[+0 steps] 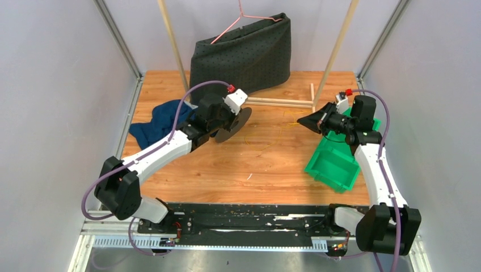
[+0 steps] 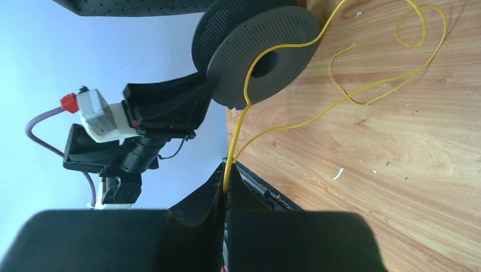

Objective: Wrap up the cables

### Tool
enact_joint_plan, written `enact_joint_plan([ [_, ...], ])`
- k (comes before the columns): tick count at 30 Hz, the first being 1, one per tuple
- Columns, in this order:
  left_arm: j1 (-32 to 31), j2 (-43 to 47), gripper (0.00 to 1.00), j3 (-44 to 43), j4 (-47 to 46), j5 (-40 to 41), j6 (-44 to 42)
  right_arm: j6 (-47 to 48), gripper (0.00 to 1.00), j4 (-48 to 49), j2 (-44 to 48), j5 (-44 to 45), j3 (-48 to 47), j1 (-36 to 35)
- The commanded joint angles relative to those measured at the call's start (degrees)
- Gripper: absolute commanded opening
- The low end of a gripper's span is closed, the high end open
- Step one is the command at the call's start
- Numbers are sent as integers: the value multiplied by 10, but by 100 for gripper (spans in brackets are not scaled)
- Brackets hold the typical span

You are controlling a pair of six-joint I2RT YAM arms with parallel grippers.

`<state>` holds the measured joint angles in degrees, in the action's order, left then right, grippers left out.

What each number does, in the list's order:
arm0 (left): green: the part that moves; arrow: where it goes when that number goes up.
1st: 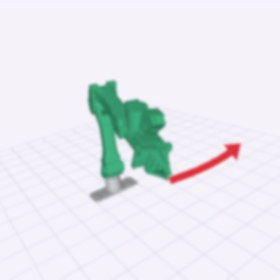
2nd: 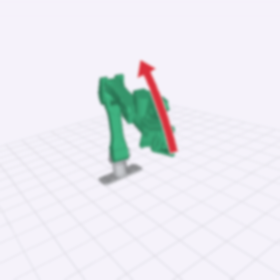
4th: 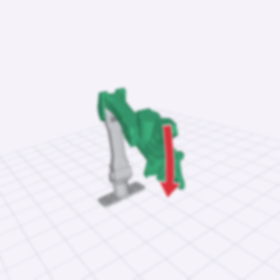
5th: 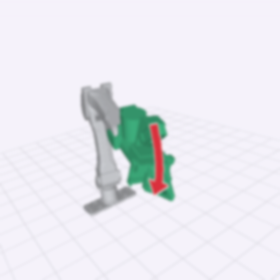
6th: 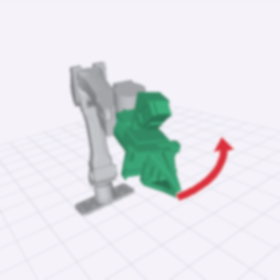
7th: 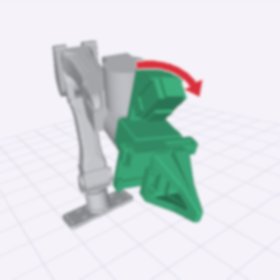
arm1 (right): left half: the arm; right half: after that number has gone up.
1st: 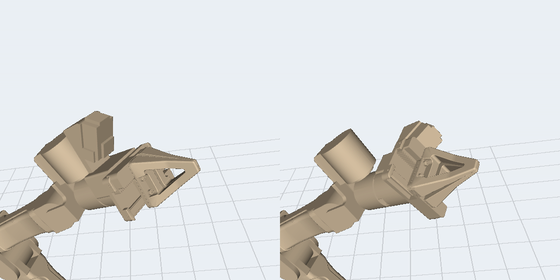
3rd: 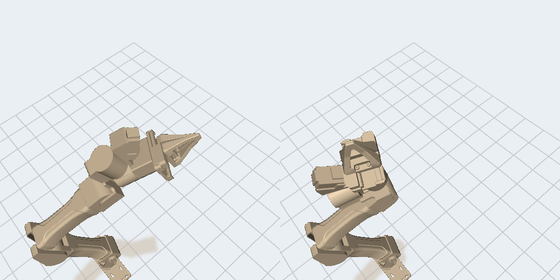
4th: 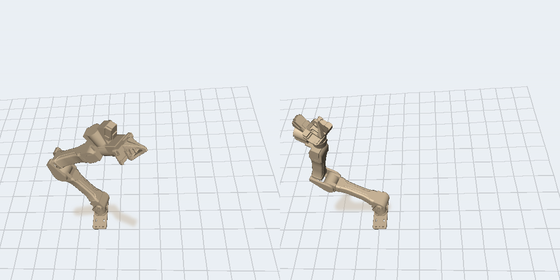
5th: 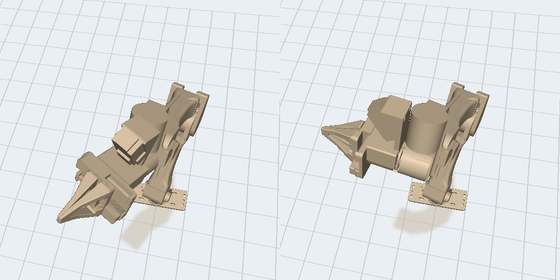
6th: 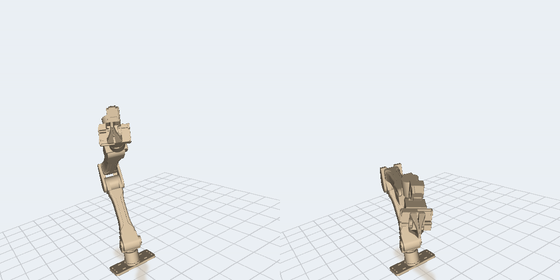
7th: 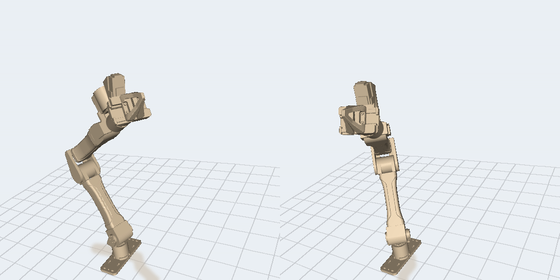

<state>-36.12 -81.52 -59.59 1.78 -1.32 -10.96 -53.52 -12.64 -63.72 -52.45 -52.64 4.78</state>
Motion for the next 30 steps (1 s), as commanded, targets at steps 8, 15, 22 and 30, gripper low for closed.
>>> enact_joint_plan([
  [8, 5, -12, 48, -80, 21, -26, 31, 20, 1, -30, 15, -3, 4, 4],
  [15, 5, 12, 51, -108, 41, -38, 54, 27, 1, -38, 17, -4, -2, 5],
  [22, 6, 57, 54, -147, 88, -38, 104, 17, 1, -49, 20, 1, -59, -7],
  [30, 6, 102, 60, -153, 131, -37, 206, -129, 1, 66, 21, -7, -65, -22],
])
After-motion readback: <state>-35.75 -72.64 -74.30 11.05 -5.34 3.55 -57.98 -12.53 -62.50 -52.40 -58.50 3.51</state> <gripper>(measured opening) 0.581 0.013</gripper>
